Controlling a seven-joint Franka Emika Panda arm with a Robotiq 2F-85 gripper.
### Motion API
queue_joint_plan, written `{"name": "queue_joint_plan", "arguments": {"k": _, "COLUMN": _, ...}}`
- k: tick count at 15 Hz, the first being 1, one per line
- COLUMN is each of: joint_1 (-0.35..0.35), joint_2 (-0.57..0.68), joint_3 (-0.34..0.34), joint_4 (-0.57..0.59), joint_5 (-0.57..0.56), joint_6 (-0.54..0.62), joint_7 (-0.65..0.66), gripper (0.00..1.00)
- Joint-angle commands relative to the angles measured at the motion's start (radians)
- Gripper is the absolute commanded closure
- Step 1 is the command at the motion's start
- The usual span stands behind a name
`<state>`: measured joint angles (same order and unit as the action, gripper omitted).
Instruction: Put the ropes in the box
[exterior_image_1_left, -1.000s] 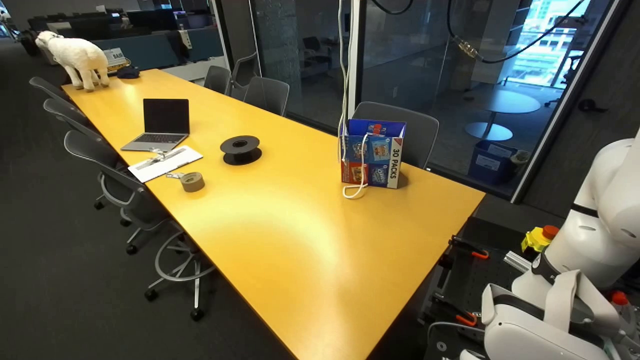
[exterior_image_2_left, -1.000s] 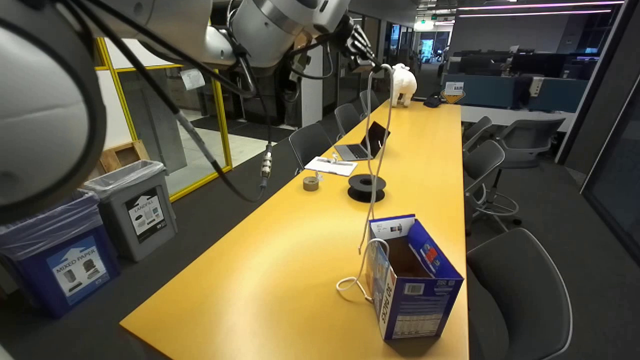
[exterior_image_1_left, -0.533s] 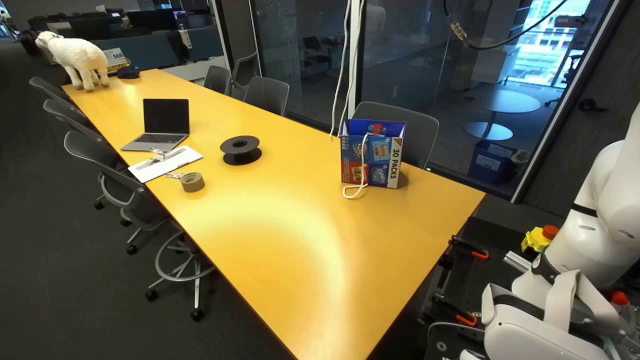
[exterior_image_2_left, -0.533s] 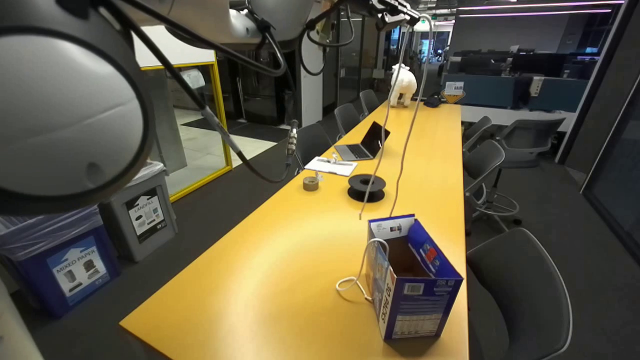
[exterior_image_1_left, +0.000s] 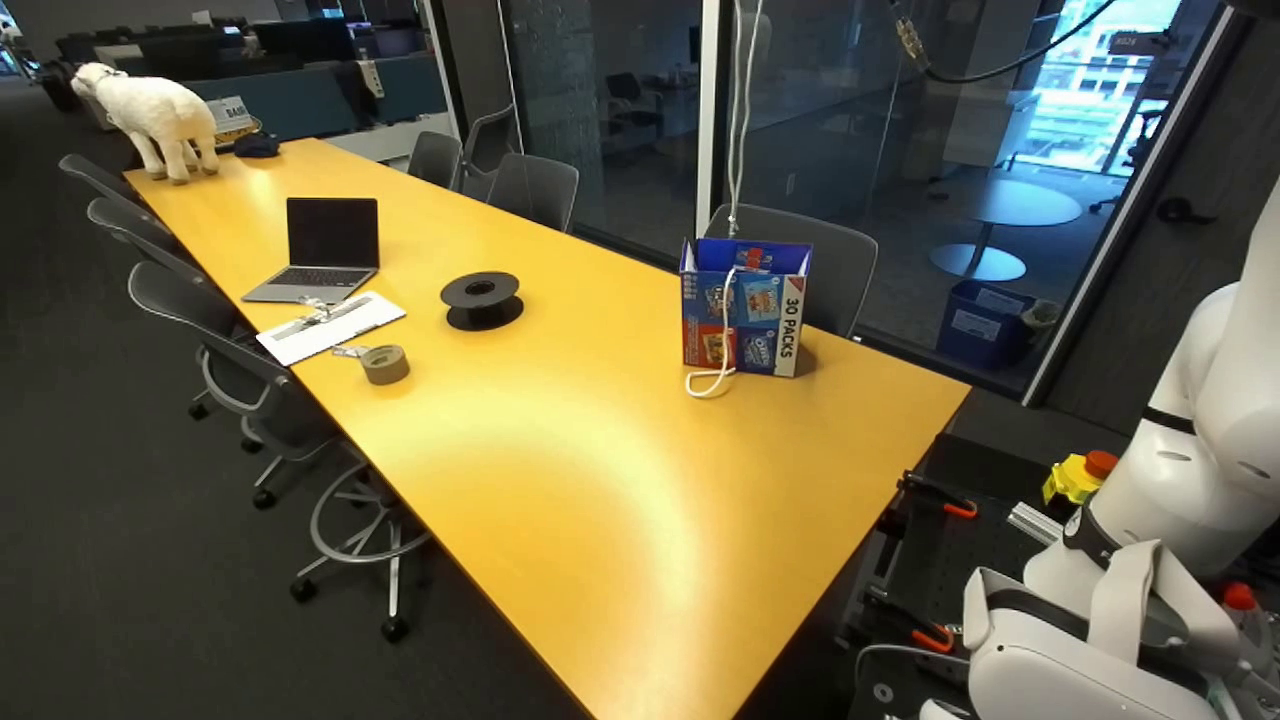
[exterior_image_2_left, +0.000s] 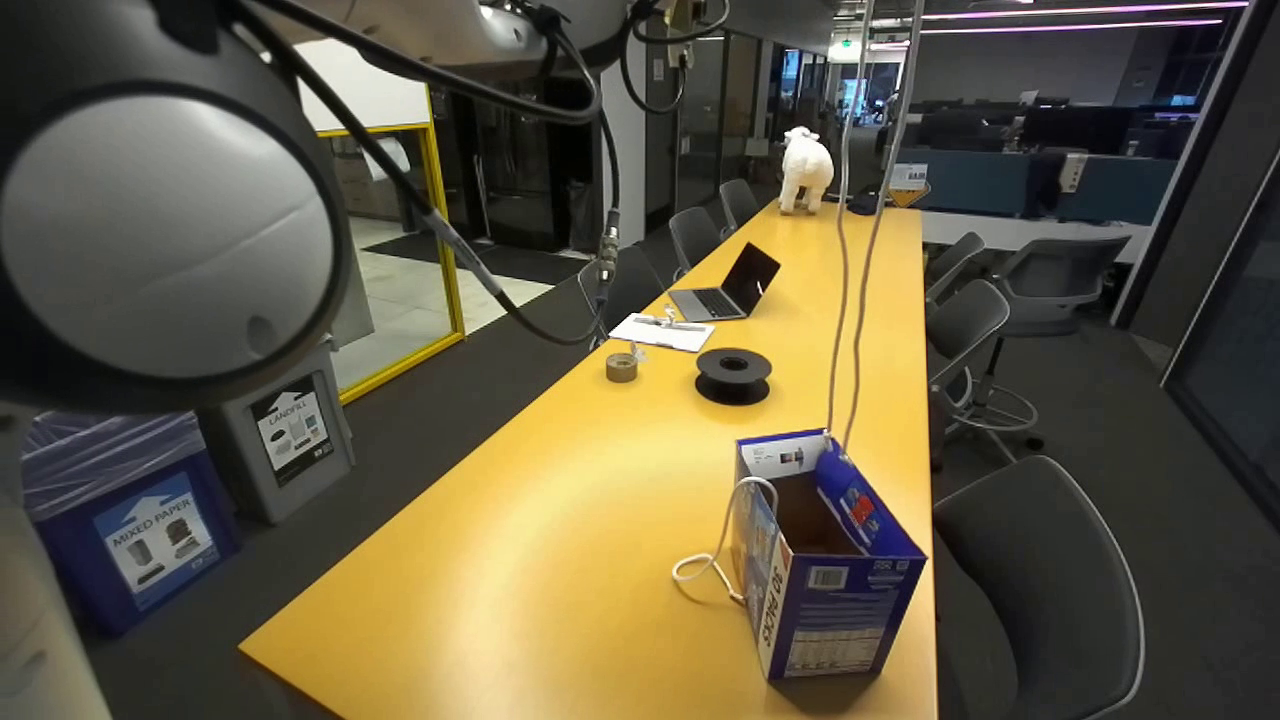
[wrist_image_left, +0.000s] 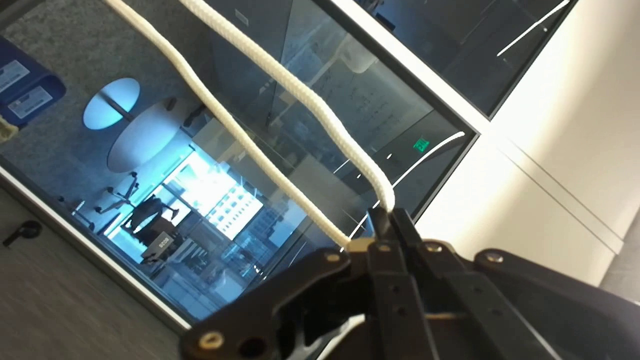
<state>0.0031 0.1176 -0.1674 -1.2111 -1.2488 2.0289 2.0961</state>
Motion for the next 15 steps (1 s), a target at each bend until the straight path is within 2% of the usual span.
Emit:
{"name": "queue_joint_plan", "arguments": {"k": 1, "joint_1": 0.006, "joint_2": 0.029, "joint_3": 0.000, "joint_4": 0.050, "joint_5": -0.028, "joint_6": -0.035, "joint_7": -0.007, "gripper": 0.96}}
{"name": "queue_joint_plan", "arguments": {"k": 5, "joint_1": 0.018, "joint_2": 0.004, "joint_3": 0.017, "joint_4": -0.016, "joint_5": -0.010, "joint_6": -0.029, "joint_7": -0.051, "gripper": 0.96}}
{"name": "queue_joint_plan", "arguments": {"k": 15, "joint_1": 0.017, "joint_2": 0.017, "joint_3": 0.013, "joint_4": -0.042, "joint_5": 0.013, "joint_6": -0.020, "joint_7": -0.087, "gripper": 0.96}}
